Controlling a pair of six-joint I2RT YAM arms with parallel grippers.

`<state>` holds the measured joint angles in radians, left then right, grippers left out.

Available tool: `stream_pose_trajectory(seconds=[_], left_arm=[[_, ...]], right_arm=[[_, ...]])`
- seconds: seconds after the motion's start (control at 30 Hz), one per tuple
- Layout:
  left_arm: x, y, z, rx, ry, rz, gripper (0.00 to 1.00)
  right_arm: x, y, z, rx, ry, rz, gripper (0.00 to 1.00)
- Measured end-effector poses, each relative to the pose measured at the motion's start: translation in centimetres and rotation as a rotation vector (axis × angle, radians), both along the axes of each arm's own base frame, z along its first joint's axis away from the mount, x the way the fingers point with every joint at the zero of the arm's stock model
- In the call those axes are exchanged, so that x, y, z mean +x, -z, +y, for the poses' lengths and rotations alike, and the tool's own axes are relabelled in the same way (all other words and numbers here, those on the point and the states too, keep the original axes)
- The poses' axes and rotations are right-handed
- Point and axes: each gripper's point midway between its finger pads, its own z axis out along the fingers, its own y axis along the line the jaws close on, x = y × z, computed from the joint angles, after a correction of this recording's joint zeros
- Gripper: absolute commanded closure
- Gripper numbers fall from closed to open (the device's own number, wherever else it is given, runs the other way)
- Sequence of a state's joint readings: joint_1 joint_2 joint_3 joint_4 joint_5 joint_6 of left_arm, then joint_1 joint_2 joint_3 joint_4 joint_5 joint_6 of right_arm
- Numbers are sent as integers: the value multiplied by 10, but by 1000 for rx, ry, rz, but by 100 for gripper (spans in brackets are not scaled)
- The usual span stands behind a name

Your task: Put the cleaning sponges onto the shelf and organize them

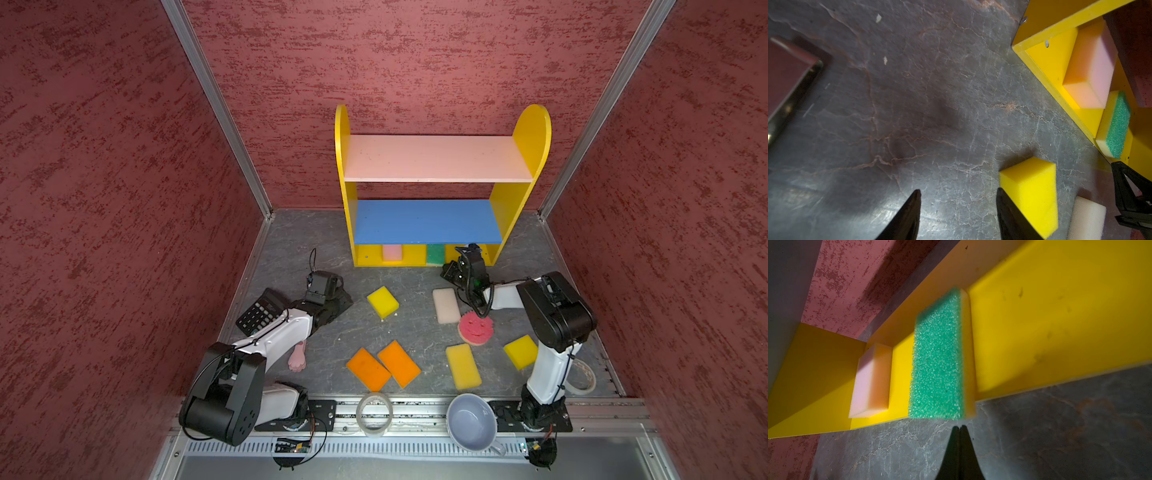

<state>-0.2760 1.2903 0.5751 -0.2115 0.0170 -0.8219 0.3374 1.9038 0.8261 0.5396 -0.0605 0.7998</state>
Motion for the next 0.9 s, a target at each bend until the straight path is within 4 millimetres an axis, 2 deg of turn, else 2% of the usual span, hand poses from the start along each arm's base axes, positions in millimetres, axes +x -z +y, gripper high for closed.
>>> stream_pose_trajectory(seconds=[0.17, 0.4, 0.63, 0.73, 0.9], left_arm=[[-1, 0, 0, 1, 0, 4, 42], [-2, -3, 3, 9, -7, -4, 42], [-4, -2, 4, 17, -11, 4, 42], [-5, -1, 5, 19, -11, 9, 42], [-6, -1, 5, 20, -11, 14, 42]], right_arm=[[7, 3, -2, 29, 20, -21, 96], [9, 4, -11, 62, 52, -43, 90], [-9, 7, -19, 63, 64, -47, 74], [-6, 1, -23, 71, 72, -70, 68], [2, -10, -30, 91, 85, -115, 63]])
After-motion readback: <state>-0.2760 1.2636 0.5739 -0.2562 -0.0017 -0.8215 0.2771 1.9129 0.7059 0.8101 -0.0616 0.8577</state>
